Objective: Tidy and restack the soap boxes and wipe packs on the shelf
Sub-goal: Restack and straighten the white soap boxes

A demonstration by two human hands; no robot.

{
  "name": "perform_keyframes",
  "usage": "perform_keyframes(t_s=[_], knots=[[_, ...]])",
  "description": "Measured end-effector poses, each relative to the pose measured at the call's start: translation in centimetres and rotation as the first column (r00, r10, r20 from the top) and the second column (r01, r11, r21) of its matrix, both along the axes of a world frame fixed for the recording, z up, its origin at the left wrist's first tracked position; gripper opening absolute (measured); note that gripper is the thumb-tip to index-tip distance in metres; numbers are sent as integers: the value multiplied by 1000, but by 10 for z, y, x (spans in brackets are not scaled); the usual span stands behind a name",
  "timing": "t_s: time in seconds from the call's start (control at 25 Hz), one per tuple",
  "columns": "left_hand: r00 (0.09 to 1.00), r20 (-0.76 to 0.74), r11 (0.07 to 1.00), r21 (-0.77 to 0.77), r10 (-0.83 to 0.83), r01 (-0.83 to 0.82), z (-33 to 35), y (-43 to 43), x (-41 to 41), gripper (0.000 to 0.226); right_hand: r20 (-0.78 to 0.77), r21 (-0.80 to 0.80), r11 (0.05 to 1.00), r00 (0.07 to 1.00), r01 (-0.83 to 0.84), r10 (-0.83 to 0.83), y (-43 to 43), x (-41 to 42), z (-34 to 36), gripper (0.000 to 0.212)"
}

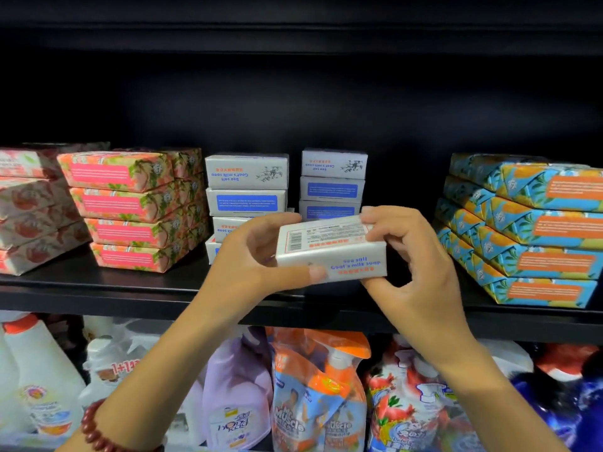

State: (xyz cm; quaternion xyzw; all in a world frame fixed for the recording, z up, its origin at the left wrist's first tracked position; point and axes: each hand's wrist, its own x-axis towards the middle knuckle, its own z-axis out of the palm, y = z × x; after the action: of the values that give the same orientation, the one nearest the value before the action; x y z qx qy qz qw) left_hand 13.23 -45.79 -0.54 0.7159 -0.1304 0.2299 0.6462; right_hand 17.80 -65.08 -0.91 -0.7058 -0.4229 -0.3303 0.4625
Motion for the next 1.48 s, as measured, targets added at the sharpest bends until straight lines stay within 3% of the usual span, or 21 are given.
perform_keyframes(t_s=[0.08, 0.16, 0.32, 0.48, 0.56, 0.64, 0.72, 0.88, 1.08, 1.2, 1.36, 1.48], knots=[[994, 107, 1000, 27, -5, 2, -2, -1, -1, 73, -203, -75, 995, 978, -70, 53, -3, 1, 1, 63], [983, 186, 997, 74, -10, -4, -6, -5, 0, 70, -410, -69, 978, 900, -195, 151, -7, 1, 4, 82], [953, 302, 968, 235, 11, -85, -11, -10, 1, 63, -511, 31, 976, 835, -217, 202, -11, 5, 11, 78], [914, 403, 909, 359, 55, -213, -14, -7, 1, 60, -338, -14, 994, 936, -110, 99, -5, 1, 9, 51], [959, 275, 948, 282, 66, -146, -13, -5, -2, 67, -112, -9, 1000, 994, -18, 17, 0, -1, 3, 44], [991, 117, 988, 135, 63, -79, -10, -3, -5, 65, 118, -4, 999, 992, 42, -41, 5, -1, -4, 40], [994, 89, 993, 98, 56, -65, -10, 0, -6, 58, 199, 18, 998, 978, 52, -55, 10, 0, -10, 45], [989, 108, 993, 56, 99, -106, -13, 12, -11, 55, 176, -34, 998, 983, 49, -43, 21, 0, -15, 48], [967, 108, 970, 51, 230, -237, -20, 47, -27, 53, -94, -290, 955, 991, 67, -98, 17, 2, -21, 49], [960, 83, 959, 65, 269, -275, -26, 65, -33, 57, -19, -482, 853, 971, 200, -238, 18, -1, -26, 50], [952, 64, 937, 168, 299, -306, -29, 72, -33, 53, 38, -513, 821, 962, 250, -270, 22, -3, -28, 41], [906, 198, 839, 344, 375, -422, -28, 69, -36, 44, 47, -508, 820, 959, 264, -280, 21, -1, -29, 40]])
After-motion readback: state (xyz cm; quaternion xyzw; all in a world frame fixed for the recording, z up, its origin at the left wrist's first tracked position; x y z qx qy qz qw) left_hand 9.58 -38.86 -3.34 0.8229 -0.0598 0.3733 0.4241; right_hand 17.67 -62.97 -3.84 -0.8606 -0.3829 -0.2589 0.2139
